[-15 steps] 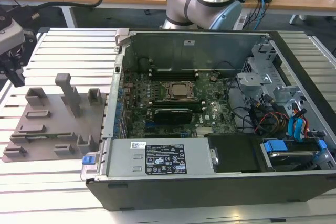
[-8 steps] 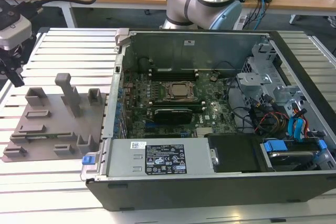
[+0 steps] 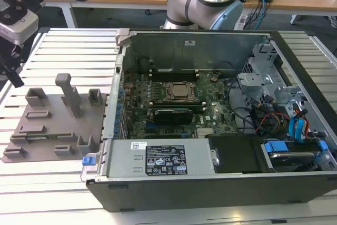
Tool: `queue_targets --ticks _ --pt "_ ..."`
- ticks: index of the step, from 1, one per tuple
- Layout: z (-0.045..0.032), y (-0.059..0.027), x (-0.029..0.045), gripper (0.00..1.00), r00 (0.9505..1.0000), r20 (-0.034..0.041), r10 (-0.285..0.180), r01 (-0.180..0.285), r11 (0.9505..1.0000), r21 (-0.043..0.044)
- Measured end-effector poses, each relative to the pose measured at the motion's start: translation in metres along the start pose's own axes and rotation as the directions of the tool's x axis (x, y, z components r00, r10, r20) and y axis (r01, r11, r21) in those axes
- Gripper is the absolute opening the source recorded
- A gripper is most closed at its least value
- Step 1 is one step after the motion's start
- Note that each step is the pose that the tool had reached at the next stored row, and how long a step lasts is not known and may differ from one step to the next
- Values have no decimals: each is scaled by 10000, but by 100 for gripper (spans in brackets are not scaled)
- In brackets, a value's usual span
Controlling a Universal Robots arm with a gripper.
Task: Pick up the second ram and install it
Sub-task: 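Pick up the second ram and move it above second insertion slot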
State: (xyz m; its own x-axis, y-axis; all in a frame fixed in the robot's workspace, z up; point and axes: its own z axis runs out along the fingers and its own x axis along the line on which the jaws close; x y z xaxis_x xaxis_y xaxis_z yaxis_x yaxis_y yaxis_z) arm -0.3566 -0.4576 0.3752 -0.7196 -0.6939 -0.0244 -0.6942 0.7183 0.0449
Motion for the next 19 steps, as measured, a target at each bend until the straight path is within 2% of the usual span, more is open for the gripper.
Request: queue_targets --ticks 4,9,14,16,17,18,19 --pt "0 0 0 10 9988 -22 -495 495 9988 -13" --pt "0 0 0 10 9917 -56 -1288 1288 9917 -35" --pt "0 0 0 10 9800 -85 -1989 1988 9800 -58" --pt "0 0 0 10 9730 -98 -2307 2306 9730 -68" --pt "0 0 0 10 9680 -105 -2508 2507 9680 -75" --pt "0 0 0 10 9609 -115 -2767 2766 9609 -85" --pt "0 0 0 10 9583 -118 -2854 2853 9584 -88"
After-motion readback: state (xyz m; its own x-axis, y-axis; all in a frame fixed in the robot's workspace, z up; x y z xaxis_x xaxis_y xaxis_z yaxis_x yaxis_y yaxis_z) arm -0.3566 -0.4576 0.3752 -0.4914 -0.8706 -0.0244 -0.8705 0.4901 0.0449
